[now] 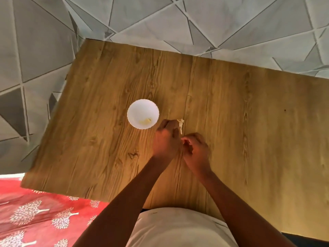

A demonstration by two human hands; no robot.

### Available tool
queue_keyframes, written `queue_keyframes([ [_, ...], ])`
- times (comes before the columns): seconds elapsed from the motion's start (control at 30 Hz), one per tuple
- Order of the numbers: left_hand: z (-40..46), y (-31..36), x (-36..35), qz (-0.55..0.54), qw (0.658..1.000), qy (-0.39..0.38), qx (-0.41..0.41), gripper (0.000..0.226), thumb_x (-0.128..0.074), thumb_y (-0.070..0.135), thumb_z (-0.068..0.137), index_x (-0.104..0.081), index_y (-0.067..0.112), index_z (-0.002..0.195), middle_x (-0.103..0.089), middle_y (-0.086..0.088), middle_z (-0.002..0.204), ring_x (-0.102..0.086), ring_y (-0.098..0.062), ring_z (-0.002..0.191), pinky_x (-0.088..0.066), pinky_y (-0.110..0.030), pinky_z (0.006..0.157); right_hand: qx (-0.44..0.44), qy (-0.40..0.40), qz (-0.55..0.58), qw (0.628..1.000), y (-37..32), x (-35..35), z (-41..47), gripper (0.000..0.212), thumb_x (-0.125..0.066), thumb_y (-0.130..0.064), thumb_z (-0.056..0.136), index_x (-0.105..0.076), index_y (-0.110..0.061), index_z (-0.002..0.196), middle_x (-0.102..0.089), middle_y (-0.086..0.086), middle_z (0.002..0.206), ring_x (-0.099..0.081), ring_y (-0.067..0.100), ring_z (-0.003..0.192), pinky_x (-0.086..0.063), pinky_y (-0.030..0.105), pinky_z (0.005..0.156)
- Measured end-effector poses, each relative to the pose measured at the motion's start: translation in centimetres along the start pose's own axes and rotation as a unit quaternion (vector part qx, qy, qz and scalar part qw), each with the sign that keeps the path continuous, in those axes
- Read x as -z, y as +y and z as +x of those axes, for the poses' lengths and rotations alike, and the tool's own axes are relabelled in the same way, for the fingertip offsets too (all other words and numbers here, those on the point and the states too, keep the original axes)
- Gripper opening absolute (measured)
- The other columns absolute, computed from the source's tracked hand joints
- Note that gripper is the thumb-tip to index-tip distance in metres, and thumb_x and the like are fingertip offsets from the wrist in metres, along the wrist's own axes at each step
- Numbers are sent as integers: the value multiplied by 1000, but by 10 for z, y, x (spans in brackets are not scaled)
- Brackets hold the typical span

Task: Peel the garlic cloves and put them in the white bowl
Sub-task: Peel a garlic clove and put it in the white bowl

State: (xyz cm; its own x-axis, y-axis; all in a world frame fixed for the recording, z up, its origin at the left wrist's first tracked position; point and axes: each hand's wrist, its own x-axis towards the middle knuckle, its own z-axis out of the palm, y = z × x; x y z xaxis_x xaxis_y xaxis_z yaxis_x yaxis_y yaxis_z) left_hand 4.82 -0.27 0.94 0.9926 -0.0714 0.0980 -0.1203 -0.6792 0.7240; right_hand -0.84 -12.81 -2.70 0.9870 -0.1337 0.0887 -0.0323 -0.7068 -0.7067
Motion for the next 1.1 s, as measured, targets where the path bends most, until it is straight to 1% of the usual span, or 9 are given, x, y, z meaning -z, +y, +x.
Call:
queue_keyframes([
  [0.1, 10, -2, -18, 2, 999, -18, 49, 15, -68, 13, 93, -74, 11, 106, -68, -7, 108, -67, -23, 84, -57, -35, 73, -35, 22, 32, 999, 7, 6, 14, 21, -65, -6, 90, -72, -13, 109, -66, 2, 106, -65, 11, 90, -58, 31, 80],
  [0.23, 19, -5, -30, -8, 997, -38, 72, 21, -68, 11, 93, -73, 10, 113, -67, -7, 110, -68, -22, 88, -59, -38, 78, -67, 31, 84, 994, 6, 12, 29, 27, -64, -1, 92, -71, -11, 115, -72, -2, 107, -67, 3, 96, -57, 24, 85],
  [0.37, 20, -5, -27, -69, 992, -28, 105, 16, -71, 10, 92, -75, 12, 107, -74, 2, 99, -70, -7, 86, -53, -13, 75, -121, 23, 163, 979, 2, 14, 45, 26, -67, -8, 96, -71, -12, 121, -74, -6, 107, -68, -2, 99, -53, 15, 88],
  [0.43, 22, -6, -24, -117, 984, -34, 130, 16, -73, 7, 91, -76, 12, 106, -74, 9, 93, -70, 0, 86, -49, -7, 75, -138, 22, 186, 973, 2, 13, 53, 27, -71, -10, 94, -72, -10, 121, -75, -4, 106, -69, -2, 97, -53, 15, 87],
  [0.53, 25, -9, -19, -156, 974, -60, 152, 17, -75, 9, 91, -78, 13, 107, -73, 17, 89, -69, 7, 86, -49, -6, 75, -146, 13, 199, 969, 3, 9, 63, 27, -74, -13, 91, -74, -10, 117, -77, -2, 105, -71, 2, 95, -58, 28, 89],
  [0.67, 25, -11, -19, -172, 970, -64, 156, 20, -75, 11, 91, -78, 14, 110, -76, 12, 94, -71, 1, 89, -54, -13, 79, -176, 16, 239, 955, 5, 5, 67, 26, -77, -8, 88, -75, -7, 114, -78, 2, 100, -74, 12, 89, -61, 40, 87],
  [0.73, 25, -11, -20, -186, 967, -66, 159, 24, -74, 11, 91, -76, 13, 115, -77, 8, 99, -71, -1, 93, -56, -17, 82, -186, 15, 264, 946, 6, 6, 68, 26, -77, -5, 87, -75, -5, 113, -78, 4, 99, -75, 15, 88, -62, 40, 85],
  [0.8, 24, -12, -21, -191, 966, -67, 161, 25, -74, 12, 92, -76, 12, 117, -77, 6, 103, -71, 1, 95, -54, -13, 82, -194, 5, 284, 939, 7, 7, 68, 27, -76, -3, 87, -74, -3, 114, -78, 4, 98, -76, 16, 86, -62, 37, 83],
  [1.1, 26, -18, -22, -192, 967, -66, 151, 24, -74, 10, 92, -77, 11, 115, -77, 5, 101, -71, 2, 92, -51, -10, 80, -203, -10, 335, 920, 9, 12, 71, 22, -75, 2, 87, -75, -1, 109, -79, 6, 91, -77, 21, 83, -62, 34, 77],
])
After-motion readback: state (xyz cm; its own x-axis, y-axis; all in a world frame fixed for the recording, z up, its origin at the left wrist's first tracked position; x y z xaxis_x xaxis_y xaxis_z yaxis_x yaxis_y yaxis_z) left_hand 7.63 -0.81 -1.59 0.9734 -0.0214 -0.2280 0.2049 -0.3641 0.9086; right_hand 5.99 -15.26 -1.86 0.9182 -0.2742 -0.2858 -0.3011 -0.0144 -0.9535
